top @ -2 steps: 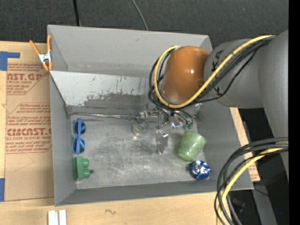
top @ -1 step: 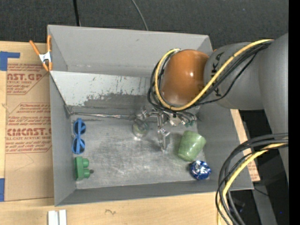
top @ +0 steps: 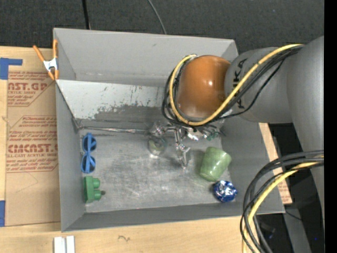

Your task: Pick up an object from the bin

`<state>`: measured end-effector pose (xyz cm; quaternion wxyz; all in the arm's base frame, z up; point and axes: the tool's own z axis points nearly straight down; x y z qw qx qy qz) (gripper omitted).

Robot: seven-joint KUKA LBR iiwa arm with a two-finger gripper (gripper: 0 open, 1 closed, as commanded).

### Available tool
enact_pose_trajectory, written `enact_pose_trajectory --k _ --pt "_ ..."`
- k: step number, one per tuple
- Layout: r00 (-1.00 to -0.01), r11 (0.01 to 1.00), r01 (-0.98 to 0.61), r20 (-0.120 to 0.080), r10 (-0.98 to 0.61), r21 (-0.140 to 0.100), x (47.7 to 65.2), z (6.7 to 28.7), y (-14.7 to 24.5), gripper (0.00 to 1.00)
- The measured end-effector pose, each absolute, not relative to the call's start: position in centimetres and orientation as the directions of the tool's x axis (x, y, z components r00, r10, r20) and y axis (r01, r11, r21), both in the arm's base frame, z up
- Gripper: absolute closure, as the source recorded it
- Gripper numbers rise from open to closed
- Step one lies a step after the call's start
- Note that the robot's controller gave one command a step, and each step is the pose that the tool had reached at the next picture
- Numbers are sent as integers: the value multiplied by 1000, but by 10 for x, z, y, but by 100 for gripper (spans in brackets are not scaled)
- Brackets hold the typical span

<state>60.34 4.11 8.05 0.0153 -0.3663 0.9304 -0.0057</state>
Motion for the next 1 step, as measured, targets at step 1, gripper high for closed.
enact_pose_trajectory --k 1 --pt "-730 731 -682 -39 -683 -21 607 86 47 100"
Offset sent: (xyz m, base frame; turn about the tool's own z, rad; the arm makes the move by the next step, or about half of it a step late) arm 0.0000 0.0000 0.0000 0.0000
